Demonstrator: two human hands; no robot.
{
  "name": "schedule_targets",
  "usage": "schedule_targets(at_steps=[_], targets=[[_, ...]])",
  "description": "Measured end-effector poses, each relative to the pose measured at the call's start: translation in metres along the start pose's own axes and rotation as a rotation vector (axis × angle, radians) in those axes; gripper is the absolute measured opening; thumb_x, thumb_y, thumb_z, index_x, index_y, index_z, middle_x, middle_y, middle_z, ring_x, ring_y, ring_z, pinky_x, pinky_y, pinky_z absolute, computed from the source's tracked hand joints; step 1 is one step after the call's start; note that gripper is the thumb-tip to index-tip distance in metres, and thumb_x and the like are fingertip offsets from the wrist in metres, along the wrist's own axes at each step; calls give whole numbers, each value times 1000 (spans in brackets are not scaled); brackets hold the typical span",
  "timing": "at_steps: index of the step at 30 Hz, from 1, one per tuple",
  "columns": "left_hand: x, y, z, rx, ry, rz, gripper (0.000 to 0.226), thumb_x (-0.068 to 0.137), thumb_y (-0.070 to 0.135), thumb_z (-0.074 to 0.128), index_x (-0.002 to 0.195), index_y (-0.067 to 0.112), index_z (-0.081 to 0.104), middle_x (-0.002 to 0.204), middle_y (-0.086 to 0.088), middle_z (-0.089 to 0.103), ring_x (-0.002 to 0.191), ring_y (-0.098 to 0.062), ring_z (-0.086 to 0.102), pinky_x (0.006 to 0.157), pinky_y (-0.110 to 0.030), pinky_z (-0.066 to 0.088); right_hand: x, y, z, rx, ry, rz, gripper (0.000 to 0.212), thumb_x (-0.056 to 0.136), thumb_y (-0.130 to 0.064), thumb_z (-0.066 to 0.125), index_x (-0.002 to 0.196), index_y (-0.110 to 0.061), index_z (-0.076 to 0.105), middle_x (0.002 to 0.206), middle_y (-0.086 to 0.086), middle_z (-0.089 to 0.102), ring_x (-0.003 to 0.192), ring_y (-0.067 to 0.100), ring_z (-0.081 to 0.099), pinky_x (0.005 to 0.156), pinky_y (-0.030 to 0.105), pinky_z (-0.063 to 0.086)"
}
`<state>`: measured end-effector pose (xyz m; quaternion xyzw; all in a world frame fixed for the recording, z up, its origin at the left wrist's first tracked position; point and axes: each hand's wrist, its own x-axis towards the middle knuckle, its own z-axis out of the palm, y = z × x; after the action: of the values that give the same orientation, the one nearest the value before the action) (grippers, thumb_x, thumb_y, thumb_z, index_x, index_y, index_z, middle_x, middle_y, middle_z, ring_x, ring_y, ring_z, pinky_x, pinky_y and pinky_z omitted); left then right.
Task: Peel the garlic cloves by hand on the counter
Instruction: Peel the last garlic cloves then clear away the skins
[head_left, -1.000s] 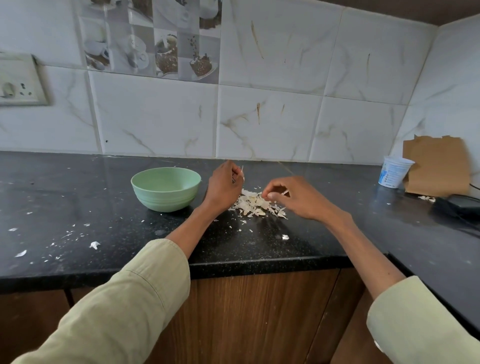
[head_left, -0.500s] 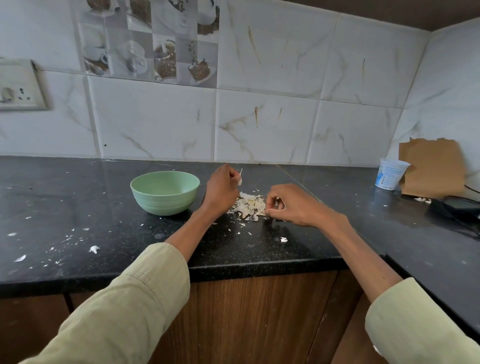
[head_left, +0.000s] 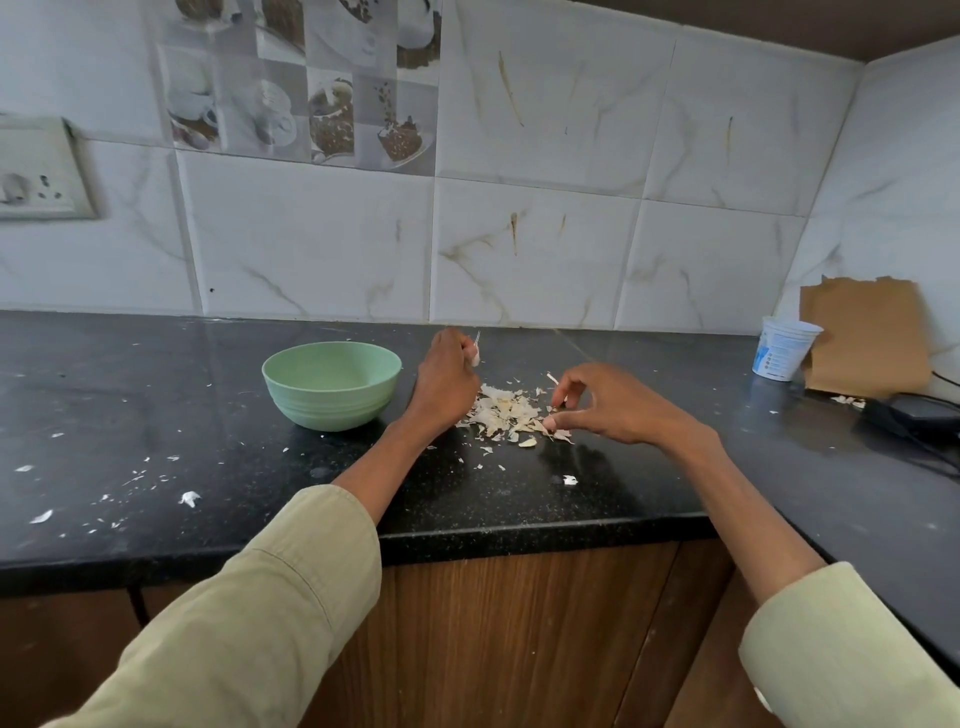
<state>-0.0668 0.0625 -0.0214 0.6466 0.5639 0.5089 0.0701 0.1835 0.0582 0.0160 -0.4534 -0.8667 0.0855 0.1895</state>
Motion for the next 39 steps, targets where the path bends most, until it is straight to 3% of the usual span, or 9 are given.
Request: schedule_targets(at_steps=[2, 7, 16, 20, 23, 30, 33, 36, 39], targets=[[-1, 0, -1, -12, 6, -16, 26, 89, -5, 39, 92, 20, 45, 99, 1, 53, 86, -19, 59, 68, -48, 57, 6, 4, 7, -61, -47, 29, 28, 92, -38, 81, 114, -24, 72, 104, -6, 70, 99, 13, 66, 88, 33, 52], [-1, 0, -2, 0, 27, -19, 20, 93, -2, 43, 98, 16, 49, 102, -1, 58, 92, -18, 60, 72, -40, 49, 26, -10, 24, 31, 16, -19, 14, 94, -13, 78, 106, -20, 79, 100, -9, 73, 84, 4, 63, 67, 9, 41], [3, -5, 0, 4, 40, -32, 15, 100, 5, 45, 98, 19, 52, 102, 2, 60, 90, -15, 62, 75, -41, 52, 45, 5, 8, -41, 263, 139, 42, 95, 15, 48, 116, -9, 75, 119, 5, 71, 108, 16, 64, 93, 26, 46], [6, -7, 1, 14, 38, -33, 14, 102, 3, 45, 101, 13, 55, 106, 0, 61, 92, -7, 58, 68, -23, 40, 47, 24, -1, -116, 81, 297, 37, 99, 9, 48, 129, 2, 69, 135, 17, 69, 130, 33, 62, 111, 36, 43], [8, -9, 3, 0, 27, -38, 14, 104, 4, 45, 101, 13, 56, 106, 0, 62, 96, -9, 58, 69, -21, 39, 51, 22, 8, -56, 3, 258, 37, 96, 13, 46, 122, 6, 72, 131, 21, 71, 122, 38, 66, 108, 46, 51], [6, -3, -2, -84, 50, -103, 19, 99, -1, 43, 98, 11, 58, 103, -1, 65, 95, -18, 61, 77, -34, 46, 58, -5, 20, 270, -9, 120, 43, 95, 17, 50, 119, -8, 75, 111, 4, 75, 91, 12, 69, 75, 18, 58], [4, -1, -4, -187, 23, -171, 20, 101, -1, 48, 96, 14, 60, 102, 2, 69, 87, -17, 67, 72, -24, 54, 68, 4, 21, 228, 89, 147, 46, 92, 19, 49, 115, -10, 75, 114, 6, 75, 97, 14, 67, 76, 21, 54], [5, 1, -4, -280, -1, -228, 9, 105, 7, 57, 103, 13, 64, 104, 1, 73, 73, -9, 68, 58, -14, 49, 78, 5, 20, 106, -50, 113, 42, 95, 12, 51, 120, -12, 75, 121, 4, 76, 106, 12, 69, 88, 23, 52], [7, 2, -5, -362, 2, -233, 12, 103, 6, 62, 99, 16, 67, 104, -2, 77, 70, -7, 67, 60, -15, 50, 83, -8, 19, 172, 7, 13, 22, 103, -11, 62, 117, -17, 77, 106, -3, 79, 88, 2, 69, 81, 23, 50]])
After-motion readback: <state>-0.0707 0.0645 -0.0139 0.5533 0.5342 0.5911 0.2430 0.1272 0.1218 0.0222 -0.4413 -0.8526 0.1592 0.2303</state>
